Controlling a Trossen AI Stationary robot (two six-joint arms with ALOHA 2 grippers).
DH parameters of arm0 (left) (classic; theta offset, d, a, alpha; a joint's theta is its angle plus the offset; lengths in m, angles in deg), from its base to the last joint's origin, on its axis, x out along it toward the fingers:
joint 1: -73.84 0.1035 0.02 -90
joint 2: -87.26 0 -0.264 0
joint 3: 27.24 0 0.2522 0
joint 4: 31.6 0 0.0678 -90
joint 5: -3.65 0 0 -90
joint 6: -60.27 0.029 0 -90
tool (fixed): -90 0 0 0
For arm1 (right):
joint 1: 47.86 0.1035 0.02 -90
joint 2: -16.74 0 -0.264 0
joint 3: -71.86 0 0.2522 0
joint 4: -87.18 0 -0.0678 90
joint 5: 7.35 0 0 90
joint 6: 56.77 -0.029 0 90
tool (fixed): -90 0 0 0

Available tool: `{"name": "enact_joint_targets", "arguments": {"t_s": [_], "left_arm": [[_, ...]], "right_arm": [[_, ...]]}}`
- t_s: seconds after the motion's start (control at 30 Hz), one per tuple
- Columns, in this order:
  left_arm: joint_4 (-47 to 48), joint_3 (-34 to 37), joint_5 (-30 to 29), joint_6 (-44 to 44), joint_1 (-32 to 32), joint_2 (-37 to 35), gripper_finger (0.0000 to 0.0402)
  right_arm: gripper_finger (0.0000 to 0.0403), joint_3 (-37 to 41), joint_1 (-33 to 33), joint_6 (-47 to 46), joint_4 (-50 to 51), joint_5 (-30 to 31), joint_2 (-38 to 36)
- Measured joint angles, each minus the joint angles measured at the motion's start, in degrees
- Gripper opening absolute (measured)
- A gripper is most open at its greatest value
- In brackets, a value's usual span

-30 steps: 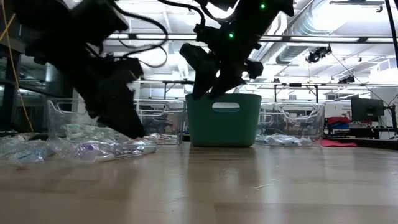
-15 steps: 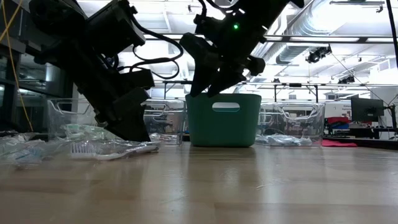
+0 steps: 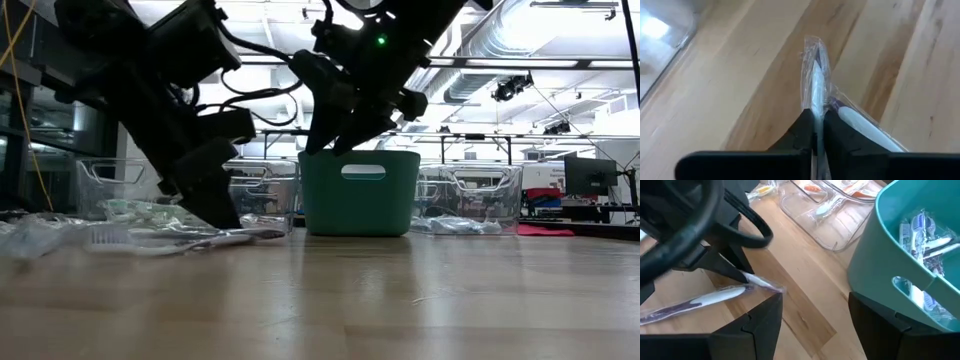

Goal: Pick & Place Toothbrushes
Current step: Put the purple toothbrush into the green bin

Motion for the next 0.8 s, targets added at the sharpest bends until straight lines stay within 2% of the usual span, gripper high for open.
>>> {"name": "enact_joint_targets", "arguments": {"t_s": [0.13, 0.37, 0.57, 0.63, 0.73, 0.8], "left_arm": [[0.8, -2.7, 2.5, 4.3, 0.0, 0.2, 0.0037], [4.2, -4.9, 2.1, 7.4, 0.0, 0.2, 0.0032], [4.8, -5.0, 2.1, 9.3, 0.0, 0.2, 0.0061], [4.1, -5.0, 3.2, 11.3, 0.0, 0.2, 0.0053], [4.1, -5.1, 3.4, 13.0, 0.0, 0.1, 0.0018], [4.1, -5.1, 3.6, 14.2, 0.0, 0.1, 0.0015]], "right_arm": [[0.0220, 0.0, 0.1, 0.0, 0.0, -0.2, 0.0], [0.0220, 0.0, 0.5, 0.2, 0.4, -0.4, 0.0], [0.0220, 0.0, 0.5, 0.2, 0.6, -0.8, 0.0], [0.0220, 0.0, 0.5, 0.6, 0.7, -0.9, 0.0], [0.0220, 0.0, 0.5, 0.7, 1.2, -1.2, 0.0], [0.0220, 0.0, 0.5, 0.7, 1.7, -1.4, 0.0]]}}
